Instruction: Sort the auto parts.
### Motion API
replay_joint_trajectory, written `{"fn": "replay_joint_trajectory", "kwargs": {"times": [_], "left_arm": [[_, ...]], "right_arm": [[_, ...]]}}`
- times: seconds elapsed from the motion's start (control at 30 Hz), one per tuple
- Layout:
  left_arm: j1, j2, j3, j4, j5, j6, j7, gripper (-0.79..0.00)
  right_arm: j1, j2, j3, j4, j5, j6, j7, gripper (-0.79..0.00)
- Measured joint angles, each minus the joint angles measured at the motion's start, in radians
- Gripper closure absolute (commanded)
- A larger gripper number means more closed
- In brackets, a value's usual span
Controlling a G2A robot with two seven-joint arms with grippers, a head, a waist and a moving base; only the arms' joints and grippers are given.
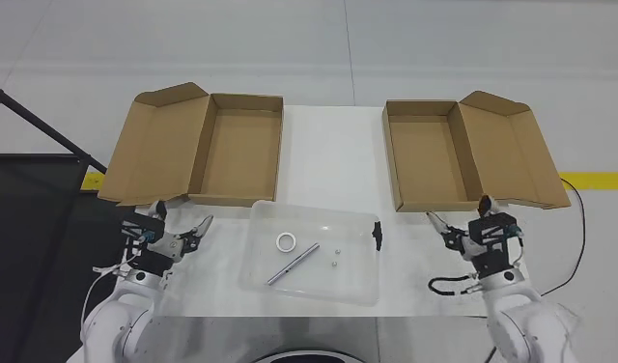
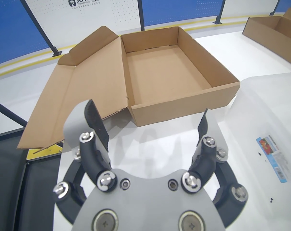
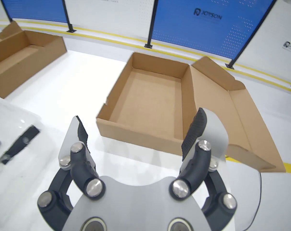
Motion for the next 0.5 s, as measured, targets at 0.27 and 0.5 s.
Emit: {"fn": "replay_joint_trajectory", "kwargs": {"times": [0.27,0.5], "left_arm": [[0.013,0.000,-0.006,0.002,0.001,-0.013,0.024,-0.785],[0.013,0.000,-0.006,0.002,0.001,-0.013,0.024,-0.785]], "right_arm": [[0.113,0.015,-0.051,-0.092,0.169,-0.286,0.240,-0.785],[0.207,0.020,-0.182,-0.155,0.274,-0.394,0.446,-0.785]]}}
